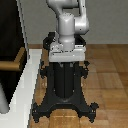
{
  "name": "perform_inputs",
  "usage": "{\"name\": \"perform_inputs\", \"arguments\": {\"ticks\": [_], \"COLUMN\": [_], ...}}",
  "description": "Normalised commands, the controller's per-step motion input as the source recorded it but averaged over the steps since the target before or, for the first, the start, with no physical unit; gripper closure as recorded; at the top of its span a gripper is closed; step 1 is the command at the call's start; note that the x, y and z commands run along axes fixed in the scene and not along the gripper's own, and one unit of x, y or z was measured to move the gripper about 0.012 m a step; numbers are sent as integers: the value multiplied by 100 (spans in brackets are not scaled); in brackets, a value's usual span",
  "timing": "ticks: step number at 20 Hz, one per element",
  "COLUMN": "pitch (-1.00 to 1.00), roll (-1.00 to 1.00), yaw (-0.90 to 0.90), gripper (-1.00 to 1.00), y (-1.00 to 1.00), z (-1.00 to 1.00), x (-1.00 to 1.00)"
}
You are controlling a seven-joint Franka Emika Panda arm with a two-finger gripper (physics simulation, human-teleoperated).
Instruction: Open the door by pressing down and pulling on the handle.
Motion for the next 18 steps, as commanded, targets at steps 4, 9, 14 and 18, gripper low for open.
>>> {"name": "perform_inputs", "arguments": {"ticks": [4, 9, 14, 18], "pitch": [0, 0, 0, 0], "roll": [0, 0, 0, 0], "yaw": [0, 0, 0, 0], "gripper": [-100, -100, -100, -100], "y": [0, 0, 0, 0], "z": [0, 0, 40, 50], "x": [0, 0, 0, 0]}}
